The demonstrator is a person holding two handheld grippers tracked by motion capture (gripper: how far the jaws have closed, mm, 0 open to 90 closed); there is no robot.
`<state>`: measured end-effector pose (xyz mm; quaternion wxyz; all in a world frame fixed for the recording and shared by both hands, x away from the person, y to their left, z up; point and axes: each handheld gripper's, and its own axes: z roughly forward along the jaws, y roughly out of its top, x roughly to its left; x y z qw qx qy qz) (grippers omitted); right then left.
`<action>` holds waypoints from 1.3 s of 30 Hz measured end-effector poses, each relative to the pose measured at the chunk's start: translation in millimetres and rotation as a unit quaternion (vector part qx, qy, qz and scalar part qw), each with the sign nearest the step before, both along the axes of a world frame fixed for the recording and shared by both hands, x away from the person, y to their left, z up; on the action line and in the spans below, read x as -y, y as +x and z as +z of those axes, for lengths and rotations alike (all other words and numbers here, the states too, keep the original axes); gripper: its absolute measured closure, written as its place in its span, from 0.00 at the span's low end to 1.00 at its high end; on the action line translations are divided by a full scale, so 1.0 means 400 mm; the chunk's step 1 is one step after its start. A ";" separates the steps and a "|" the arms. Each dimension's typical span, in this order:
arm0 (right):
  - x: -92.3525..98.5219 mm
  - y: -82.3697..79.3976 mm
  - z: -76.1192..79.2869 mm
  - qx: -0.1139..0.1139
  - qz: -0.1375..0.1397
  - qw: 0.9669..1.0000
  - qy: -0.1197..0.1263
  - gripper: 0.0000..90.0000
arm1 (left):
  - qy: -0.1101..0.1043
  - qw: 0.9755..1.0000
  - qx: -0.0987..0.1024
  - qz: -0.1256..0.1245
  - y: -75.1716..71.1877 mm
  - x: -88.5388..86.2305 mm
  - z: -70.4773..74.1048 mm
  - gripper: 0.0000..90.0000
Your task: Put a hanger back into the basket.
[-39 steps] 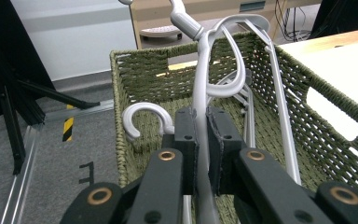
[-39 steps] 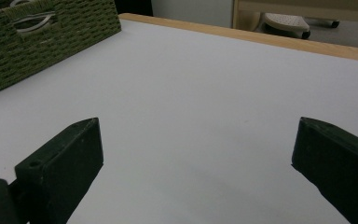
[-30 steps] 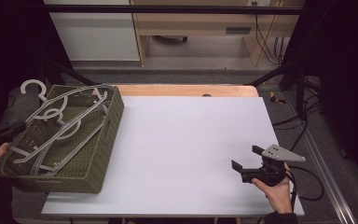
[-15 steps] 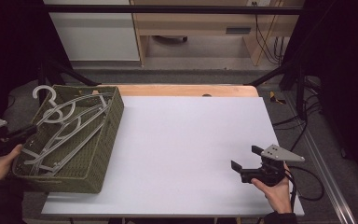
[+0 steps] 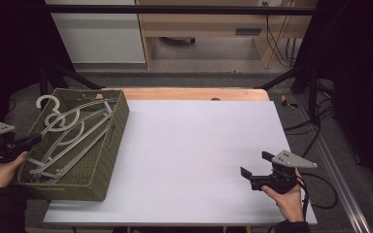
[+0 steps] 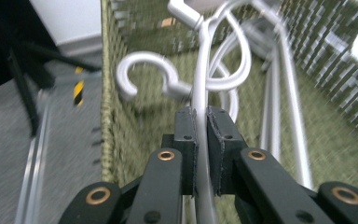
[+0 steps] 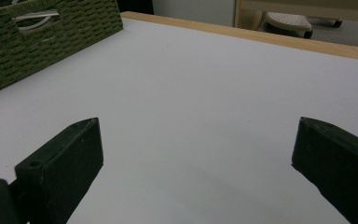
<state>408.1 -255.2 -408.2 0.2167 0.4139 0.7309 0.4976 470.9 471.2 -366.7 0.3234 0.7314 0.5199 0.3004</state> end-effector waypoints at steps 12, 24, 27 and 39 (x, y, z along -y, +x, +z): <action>0.000 -0.001 0.001 0.001 0.002 1.000 -0.002 0.02 | 0.053 0.996 -0.065 0.000 0.027 0.023 -0.012 0.86; -0.001 0.000 0.000 0.001 0.002 1.000 -0.002 0.02 | 0.064 0.995 -0.076 -0.003 0.033 0.027 -0.016 0.87; -0.003 0.000 0.000 0.001 0.003 1.000 -0.002 0.02 | 0.066 0.995 -0.079 0.011 0.035 0.028 -0.016 0.90; -0.008 0.003 -0.005 -0.002 0.007 1.000 -0.004 0.02 | 0.100 0.995 -0.002 0.000 0.011 0.035 -0.004 0.92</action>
